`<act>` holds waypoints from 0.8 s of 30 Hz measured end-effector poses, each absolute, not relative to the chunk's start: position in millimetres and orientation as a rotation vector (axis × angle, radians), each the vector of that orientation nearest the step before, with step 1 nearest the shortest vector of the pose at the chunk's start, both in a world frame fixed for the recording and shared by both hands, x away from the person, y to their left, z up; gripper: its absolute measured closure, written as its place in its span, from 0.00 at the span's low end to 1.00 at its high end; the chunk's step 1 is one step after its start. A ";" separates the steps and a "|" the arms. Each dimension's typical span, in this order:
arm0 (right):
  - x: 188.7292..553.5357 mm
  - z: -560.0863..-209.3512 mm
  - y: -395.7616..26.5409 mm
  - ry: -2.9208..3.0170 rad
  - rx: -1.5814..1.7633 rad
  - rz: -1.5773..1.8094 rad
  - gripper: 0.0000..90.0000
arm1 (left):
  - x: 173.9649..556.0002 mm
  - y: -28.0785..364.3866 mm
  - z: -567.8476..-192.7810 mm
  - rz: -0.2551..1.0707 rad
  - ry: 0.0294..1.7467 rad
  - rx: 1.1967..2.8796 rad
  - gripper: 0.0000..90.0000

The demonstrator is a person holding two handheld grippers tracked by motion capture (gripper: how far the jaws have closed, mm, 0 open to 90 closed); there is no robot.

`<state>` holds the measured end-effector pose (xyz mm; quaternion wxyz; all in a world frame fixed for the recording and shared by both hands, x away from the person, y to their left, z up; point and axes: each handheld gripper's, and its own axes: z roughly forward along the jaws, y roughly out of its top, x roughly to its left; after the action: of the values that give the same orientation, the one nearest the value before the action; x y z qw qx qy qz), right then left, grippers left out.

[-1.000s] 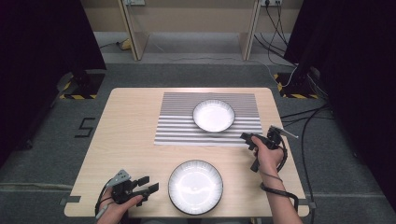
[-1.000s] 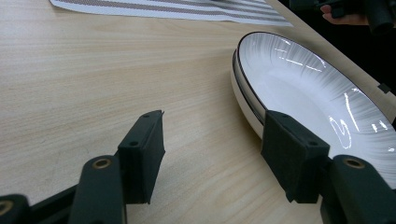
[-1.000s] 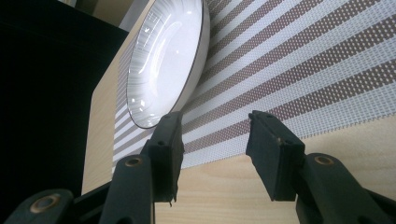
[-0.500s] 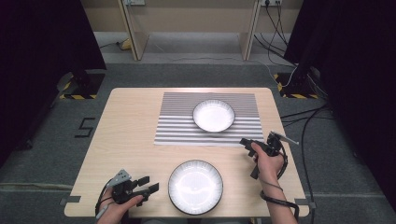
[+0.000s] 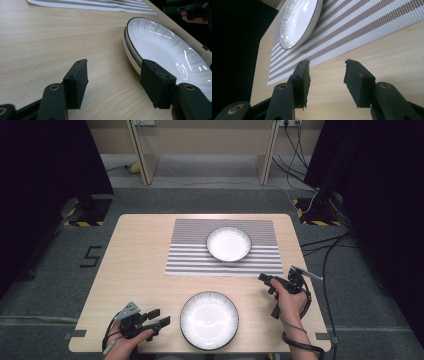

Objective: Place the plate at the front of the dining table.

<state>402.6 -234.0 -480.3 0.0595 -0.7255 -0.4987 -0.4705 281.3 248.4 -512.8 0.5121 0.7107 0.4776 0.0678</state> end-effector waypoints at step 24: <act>372.6 -477.9 -246.9 -1.550 -2.196 -1.426 0.61 | 280.1 248.9 -511.0 0.168 1.145 1.706 0.43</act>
<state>372.6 -246.9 -477.9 0.0495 -0.7208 -0.5089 -0.4680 280.1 248.9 -511.0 0.5141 0.7097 0.4766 0.0701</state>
